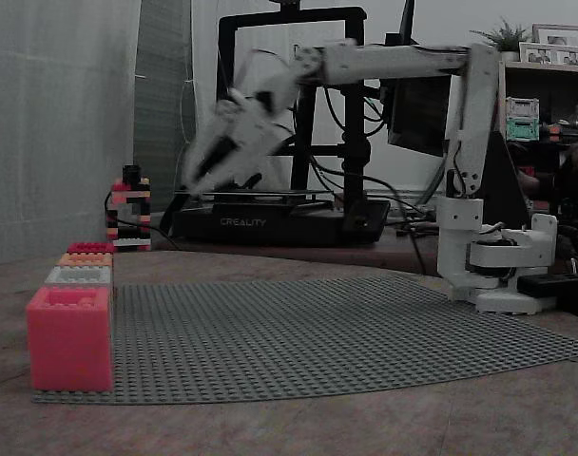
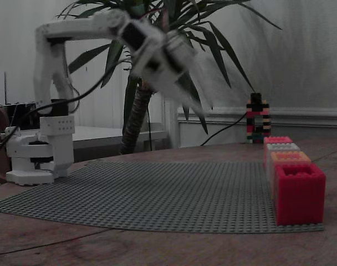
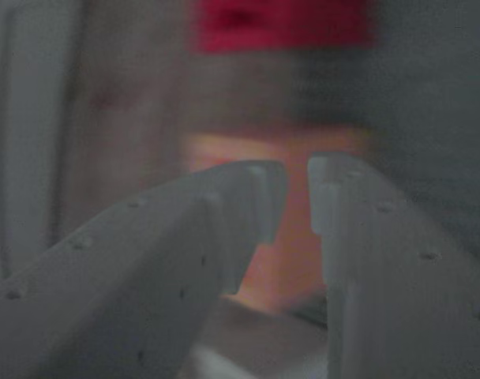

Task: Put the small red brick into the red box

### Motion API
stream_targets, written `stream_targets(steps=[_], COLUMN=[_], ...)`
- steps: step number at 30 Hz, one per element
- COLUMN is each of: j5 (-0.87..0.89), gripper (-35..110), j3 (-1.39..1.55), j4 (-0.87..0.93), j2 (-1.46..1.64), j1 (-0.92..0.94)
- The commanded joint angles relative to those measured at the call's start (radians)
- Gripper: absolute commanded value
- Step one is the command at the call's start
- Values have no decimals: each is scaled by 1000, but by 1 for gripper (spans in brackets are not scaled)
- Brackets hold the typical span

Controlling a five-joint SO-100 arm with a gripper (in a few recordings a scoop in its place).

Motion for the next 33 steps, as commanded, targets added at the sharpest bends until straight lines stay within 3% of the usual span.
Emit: stream_targets(steps=[1, 6, 15, 25, 33], j5=[66, 41, 141, 199, 261], gripper=[4, 0, 0, 0, 0], j3=[337, 621, 844, 911, 922], j4=[52, 121, 288, 574, 595], j2=[356, 653, 1028, 1353, 1399], j1=[-9, -38, -146, -176, -195])
